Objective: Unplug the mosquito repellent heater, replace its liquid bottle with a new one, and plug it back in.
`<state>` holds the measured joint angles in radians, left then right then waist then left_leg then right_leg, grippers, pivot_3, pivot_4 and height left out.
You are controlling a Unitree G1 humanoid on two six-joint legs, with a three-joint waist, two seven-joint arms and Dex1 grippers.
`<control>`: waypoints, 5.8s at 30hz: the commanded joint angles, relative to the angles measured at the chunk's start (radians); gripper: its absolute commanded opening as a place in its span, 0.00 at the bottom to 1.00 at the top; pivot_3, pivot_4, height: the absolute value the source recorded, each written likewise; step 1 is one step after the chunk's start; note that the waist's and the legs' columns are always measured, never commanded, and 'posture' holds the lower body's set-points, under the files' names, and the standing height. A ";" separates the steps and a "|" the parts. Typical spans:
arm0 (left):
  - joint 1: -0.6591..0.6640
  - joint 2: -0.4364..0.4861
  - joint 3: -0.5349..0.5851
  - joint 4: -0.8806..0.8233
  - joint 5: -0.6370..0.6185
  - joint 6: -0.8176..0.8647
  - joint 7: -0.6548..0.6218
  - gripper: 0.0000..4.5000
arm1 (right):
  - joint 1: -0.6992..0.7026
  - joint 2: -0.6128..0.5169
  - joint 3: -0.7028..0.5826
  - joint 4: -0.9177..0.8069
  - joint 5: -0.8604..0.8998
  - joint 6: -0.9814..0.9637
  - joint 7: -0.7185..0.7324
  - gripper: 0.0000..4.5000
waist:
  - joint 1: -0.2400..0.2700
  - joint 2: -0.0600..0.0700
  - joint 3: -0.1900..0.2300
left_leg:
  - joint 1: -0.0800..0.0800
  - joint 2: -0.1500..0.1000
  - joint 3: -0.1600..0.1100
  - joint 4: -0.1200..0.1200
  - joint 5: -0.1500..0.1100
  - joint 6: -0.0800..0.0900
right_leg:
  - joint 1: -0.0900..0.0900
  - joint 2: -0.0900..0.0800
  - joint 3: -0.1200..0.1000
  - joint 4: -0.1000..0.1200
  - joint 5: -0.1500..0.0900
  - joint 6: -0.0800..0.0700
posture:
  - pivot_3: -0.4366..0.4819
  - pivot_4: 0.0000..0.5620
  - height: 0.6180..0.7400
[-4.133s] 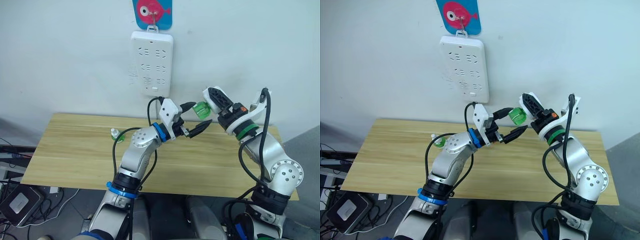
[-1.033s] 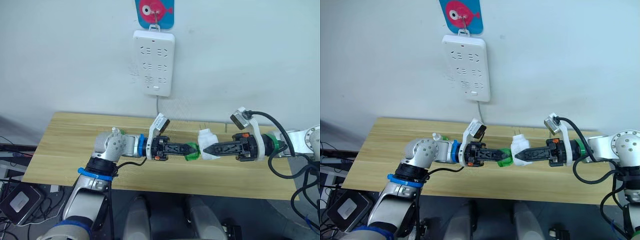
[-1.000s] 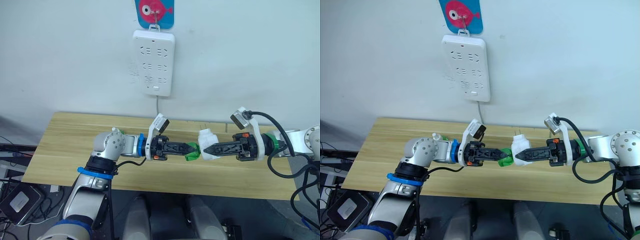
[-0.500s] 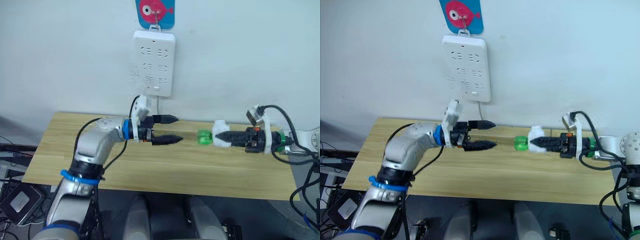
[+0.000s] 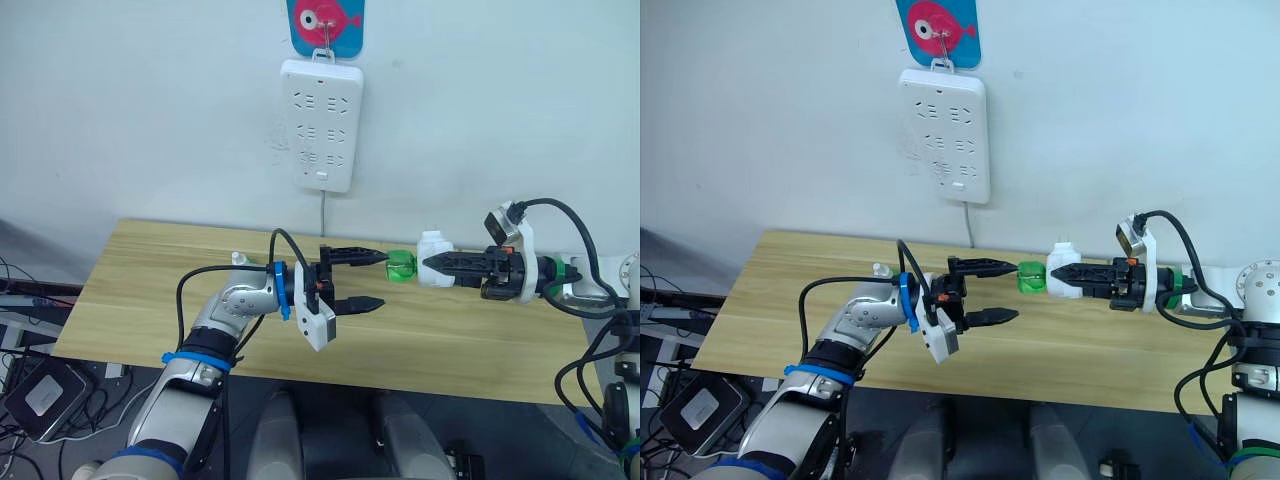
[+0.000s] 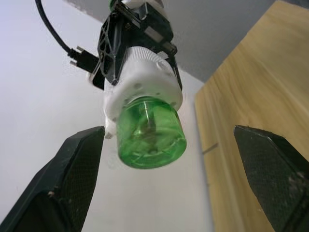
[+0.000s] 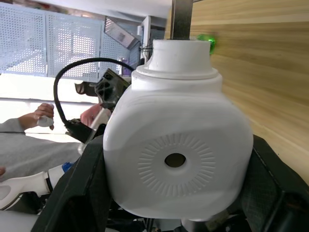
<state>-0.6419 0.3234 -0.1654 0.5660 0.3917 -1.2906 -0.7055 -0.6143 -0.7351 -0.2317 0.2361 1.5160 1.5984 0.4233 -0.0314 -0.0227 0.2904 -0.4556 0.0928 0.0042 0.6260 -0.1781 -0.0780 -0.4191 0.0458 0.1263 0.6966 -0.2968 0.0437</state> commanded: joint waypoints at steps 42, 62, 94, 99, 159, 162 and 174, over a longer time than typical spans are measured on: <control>-0.084 0.358 -0.351 -0.709 -1.762 1.615 -0.026 0.50 | 0.049 -0.166 0.158 -0.205 0.210 -0.123 0.021 0.66 | -0.020 0.003 0.002 | 0.002 0.002 -0.008 0.003 0.001 0.001 | 0.001 0.002 -0.006 0.011 -0.004 0.003 | 0.41 0.53 1.00; -0.041 0.108 0.094 -0.255 -2.093 2.446 0.216 1.00 | 0.032 -0.120 0.116 -0.161 0.075 -0.086 0.098 0.66 | -0.023 0.002 0.003 | 0.003 0.001 -0.006 0.004 0.002 0.003 | -0.001 0.003 -0.004 0.014 -0.005 0.002 | 0.40 0.53 1.00; -0.152 0.068 -0.112 0.057 0.112 -0.014 0.304 1.00 | -0.078 -0.027 0.037 0.009 0.148 -0.005 -0.034 0.66 | 0.000 0.003 0.003 | -0.006 0.000 -0.003 0.002 0.002 0.004 | -0.003 0.001 -0.002 0.001 0.001 0.001 | 0.42 0.48 1.00; -0.176 0.054 -0.118 0.076 0.171 -0.038 0.386 1.00 | -0.075 -0.028 0.047 0.005 0.182 -0.016 -0.058 0.66 | -0.001 0.003 0.003 | -0.006 0.000 -0.003 0.003 0.002 0.004 | -0.002 0.000 -0.002 0.001 0.001 0.002 | 0.41 0.49 1.00; -0.020 0.141 0.225 -0.322 -1.956 2.686 0.106 0.99 | -0.029 -0.129 0.059 -0.079 0.019 0.010 0.184 0.66 | -0.027 0.002 0.004 | 0.002 -0.001 -0.008 0.004 0.003 0.004 | -0.001 0.002 -0.005 0.015 -0.005 0.002 | 0.39 0.55 1.00; 0.036 0.229 0.195 -0.483 -1.789 2.612 -0.025 0.99 | -0.055 -0.124 0.029 -0.010 0.019 0.010 0.165 0.66 | -0.032 0.002 0.004 | 0.002 0.000 -0.007 0.003 0.003 0.004 | -0.002 0.003 -0.004 0.015 -0.005 0.002 | 0.39 0.55 1.00; 0.041 0.141 -0.062 -0.270 -0.399 0.379 -0.202 0.99 | -0.129 -0.098 0.031 0.076 0.071 0.016 0.107 0.66 | 0.002 0.003 0.005 | 0.001 -0.001 0.002 0.001 0.002 0.004 | 0.001 0.000 0.002 -0.003 0.001 -0.001 | 0.43 0.54 1.00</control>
<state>-0.5614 0.4864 -0.2380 0.2355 -0.1143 -0.6418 -0.9586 -0.7213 -0.8343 -0.1839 0.3216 1.5387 1.6063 0.5303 -0.0292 -0.0197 0.2953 -0.4555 0.0917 0.0060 0.6272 -0.1758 -0.0739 -0.4184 0.0448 0.1286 0.6933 -0.2960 0.0430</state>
